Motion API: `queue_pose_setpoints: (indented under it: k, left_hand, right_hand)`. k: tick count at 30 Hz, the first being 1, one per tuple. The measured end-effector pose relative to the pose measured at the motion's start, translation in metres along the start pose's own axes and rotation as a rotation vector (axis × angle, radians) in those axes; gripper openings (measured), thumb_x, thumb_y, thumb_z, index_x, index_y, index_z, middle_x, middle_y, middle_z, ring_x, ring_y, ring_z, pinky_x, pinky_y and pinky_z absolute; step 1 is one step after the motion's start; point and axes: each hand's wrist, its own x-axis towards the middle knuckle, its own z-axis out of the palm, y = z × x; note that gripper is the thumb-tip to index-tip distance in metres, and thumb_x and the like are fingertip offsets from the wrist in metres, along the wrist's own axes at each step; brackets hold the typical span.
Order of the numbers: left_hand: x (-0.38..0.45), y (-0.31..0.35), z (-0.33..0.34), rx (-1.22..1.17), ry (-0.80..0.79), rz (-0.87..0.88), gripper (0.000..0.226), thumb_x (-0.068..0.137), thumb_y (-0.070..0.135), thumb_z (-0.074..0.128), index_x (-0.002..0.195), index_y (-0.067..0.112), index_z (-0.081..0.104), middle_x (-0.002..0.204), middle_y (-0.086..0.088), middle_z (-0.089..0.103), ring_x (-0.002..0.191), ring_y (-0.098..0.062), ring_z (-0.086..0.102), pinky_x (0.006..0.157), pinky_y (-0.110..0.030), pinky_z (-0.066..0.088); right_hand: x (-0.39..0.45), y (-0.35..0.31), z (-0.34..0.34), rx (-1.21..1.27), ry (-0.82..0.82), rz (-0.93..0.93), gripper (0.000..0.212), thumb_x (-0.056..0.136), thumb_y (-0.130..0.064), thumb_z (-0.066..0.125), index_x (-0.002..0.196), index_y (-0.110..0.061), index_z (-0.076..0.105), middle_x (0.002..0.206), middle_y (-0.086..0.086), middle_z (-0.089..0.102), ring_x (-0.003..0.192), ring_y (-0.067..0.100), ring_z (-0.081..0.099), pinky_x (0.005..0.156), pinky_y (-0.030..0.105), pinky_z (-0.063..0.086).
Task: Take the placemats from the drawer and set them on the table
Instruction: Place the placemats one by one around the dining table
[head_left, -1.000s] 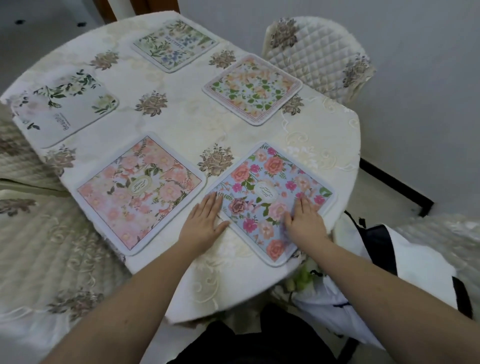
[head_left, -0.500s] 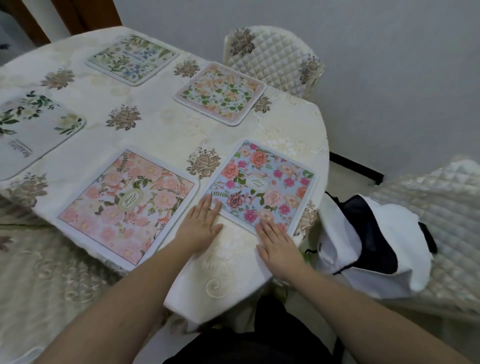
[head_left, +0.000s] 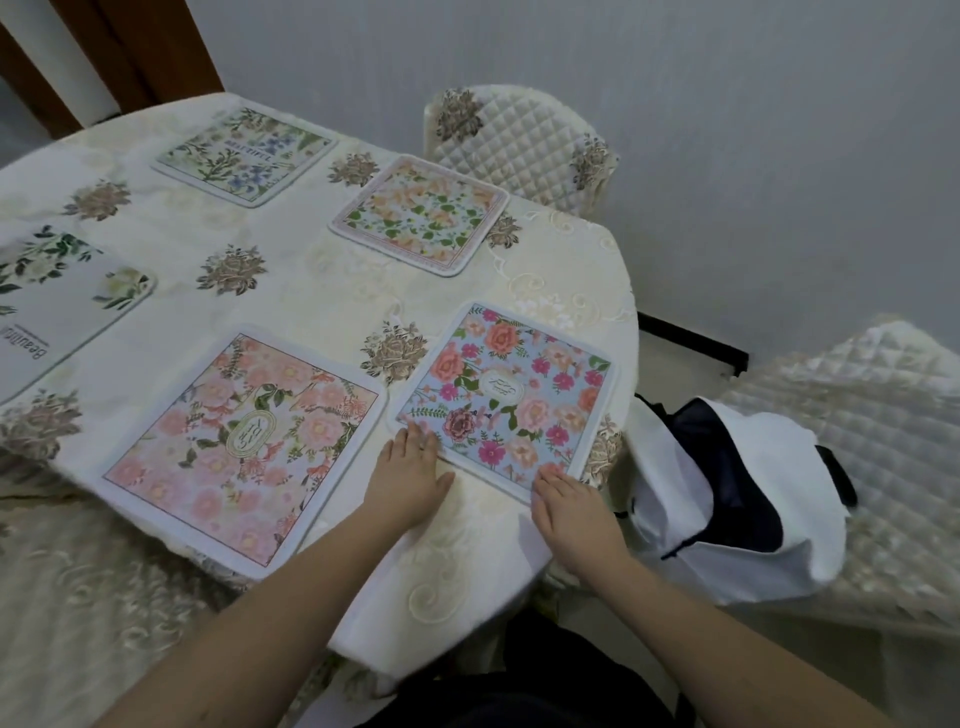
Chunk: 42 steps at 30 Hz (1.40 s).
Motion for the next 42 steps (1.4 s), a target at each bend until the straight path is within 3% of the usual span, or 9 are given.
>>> queue_pose_setpoints:
  k: [2,5,10,15,19,23,26,33,42]
  left_hand:
    - [0.000,0.003,-0.001,-0.045,0.108,0.023,0.064,0.101,0.052,0.021,0.154,0.017,0.029,0.162,-0.014,0.023,0.149,-0.029,0.023,0.119,-0.044,0.019]
    - [0.012,0.008,-0.009,-0.087,0.222,0.025,0.057,0.101,0.047,0.027,0.147,0.017,0.043,0.153,-0.009,0.041,0.140,-0.028,0.040,0.111,-0.043,0.032]
    - [0.050,0.007,-0.020,-0.116,0.192,0.019,0.060,0.103,0.047,0.035,0.155,0.019,0.029,0.162,-0.008,0.029,0.148,-0.028,0.028,0.118,-0.045,0.024]
    - [0.100,0.011,-0.032,-0.139,0.164,0.103,0.059,0.104,0.044,0.021,0.158,0.019,0.023,0.165,-0.002,0.020,0.152,-0.021,0.017,0.122,-0.046,0.021]
    - [0.140,0.018,-0.048,-0.136,0.261,0.099,0.067,0.097,0.042,0.015,0.153,0.010,0.035,0.160,-0.010,0.033,0.148,-0.027,0.031,0.119,-0.048,0.025]
    - [0.185,0.016,-0.058,-0.157,0.256,0.009,0.064,0.102,0.041,0.009,0.159,0.012,0.014,0.167,-0.005,0.011,0.154,-0.020,0.009,0.123,-0.039,0.006]
    - [0.204,0.008,-0.049,-0.182,0.206,0.005,0.059,0.107,0.040,0.011,0.160,0.015,0.002,0.167,0.001,-0.002,0.154,-0.014,-0.001,0.124,-0.035,0.004]
    - [0.194,0.006,-0.028,-0.097,0.350,-0.016,0.065,0.102,0.049,0.014,0.159,0.017,0.016,0.166,-0.001,0.015,0.153,-0.017,0.015,0.123,-0.039,0.011]
    - [0.142,0.023,0.000,-0.124,0.330,-0.039,0.064,0.104,0.050,0.013,0.159,0.017,0.006,0.167,0.000,0.000,0.154,-0.016,-0.001,0.123,-0.038,-0.002]
  right_hand:
    - [0.009,0.003,-0.009,-0.023,0.038,-0.007,0.048,0.096,-0.040,0.028,0.099,-0.021,0.073,0.104,-0.003,0.073,0.095,0.017,0.067,0.097,0.034,0.044]
    - [0.033,0.016,-0.019,0.010,0.053,-0.010,0.046,0.098,-0.041,0.024,0.111,-0.024,0.065,0.113,-0.006,0.065,0.107,0.016,0.057,0.107,0.039,0.031]
    - [0.090,0.033,-0.026,0.017,-0.135,-0.043,0.053,0.103,-0.041,0.025,0.151,-0.020,0.031,0.157,0.001,0.030,0.145,0.020,0.024,0.120,0.040,0.008]
    - [0.158,0.031,-0.029,0.055,-0.151,-0.112,0.058,0.100,-0.039,0.018,0.155,-0.019,0.021,0.162,0.001,0.018,0.149,0.020,0.012,0.120,0.040,0.002]
    - [0.217,0.022,-0.028,0.049,-0.100,-0.174,0.059,0.100,-0.036,0.017,0.155,-0.015,0.020,0.162,0.003,0.018,0.150,0.018,0.011,0.120,0.036,0.002]
    - [0.270,0.016,-0.022,0.060,-0.135,-0.219,0.056,0.105,-0.031,0.026,0.156,-0.013,0.011,0.164,0.003,0.009,0.150,0.018,0.005,0.122,0.035,0.004]
    - [0.297,0.015,-0.008,0.075,-0.195,-0.204,0.057,0.105,-0.033,0.021,0.156,-0.013,0.007,0.164,0.001,0.002,0.150,0.015,-0.001,0.122,0.035,0.004]
    - [0.273,0.053,0.002,0.005,-0.044,-0.223,0.062,0.103,-0.044,0.023,0.156,-0.013,0.013,0.163,0.001,0.010,0.150,0.013,0.006,0.120,0.029,-0.002]
    - [0.197,0.106,-0.002,0.062,-0.034,0.015,0.064,0.102,-0.046,0.018,0.156,-0.014,0.009,0.164,0.000,0.005,0.150,0.012,0.002,0.120,0.028,-0.005]
